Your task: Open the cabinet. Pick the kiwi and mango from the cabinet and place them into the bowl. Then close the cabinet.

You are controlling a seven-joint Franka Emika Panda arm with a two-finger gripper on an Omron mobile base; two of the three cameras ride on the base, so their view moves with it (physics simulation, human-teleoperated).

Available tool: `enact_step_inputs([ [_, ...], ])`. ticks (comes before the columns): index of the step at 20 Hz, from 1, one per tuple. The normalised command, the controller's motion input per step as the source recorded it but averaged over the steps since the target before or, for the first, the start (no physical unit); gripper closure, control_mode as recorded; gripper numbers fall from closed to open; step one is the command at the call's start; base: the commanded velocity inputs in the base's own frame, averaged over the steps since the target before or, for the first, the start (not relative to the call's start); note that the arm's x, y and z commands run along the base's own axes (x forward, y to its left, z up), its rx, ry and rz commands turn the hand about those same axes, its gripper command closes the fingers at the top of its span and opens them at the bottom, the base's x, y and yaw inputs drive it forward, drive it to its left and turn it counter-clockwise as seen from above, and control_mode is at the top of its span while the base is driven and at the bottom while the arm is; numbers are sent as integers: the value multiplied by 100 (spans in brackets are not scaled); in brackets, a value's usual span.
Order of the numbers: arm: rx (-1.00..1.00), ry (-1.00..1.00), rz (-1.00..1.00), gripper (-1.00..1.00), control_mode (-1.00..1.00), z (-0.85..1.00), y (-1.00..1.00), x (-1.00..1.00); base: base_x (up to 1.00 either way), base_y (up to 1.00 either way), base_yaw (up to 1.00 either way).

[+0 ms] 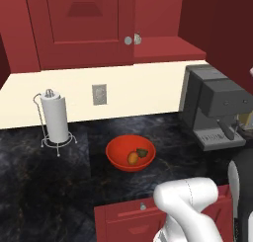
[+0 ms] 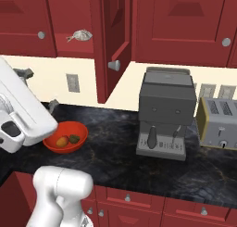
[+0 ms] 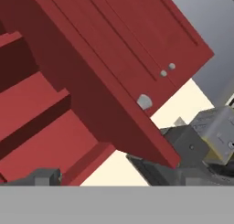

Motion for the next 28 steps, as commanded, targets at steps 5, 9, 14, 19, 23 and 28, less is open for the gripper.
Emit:
enact_step_inputs([
  [5,-1,-1,19,-100,-100,0,-23,-15,0,0,0],
  [9,-1,0,30,-100,-100,0,-66,-10,0,0,0],
  [14,-2,0,29,-100,-100,0,-72,-2,0,0,0],
  [19,0,0,32,-100,-100,0,-61,54,0,0,0],
  [23,0,0,32,-100,-100,-4,-57,88,0,0,0],
  [28,0,-1,37,-100,-100,-32,-31,100,0,0,0],
])
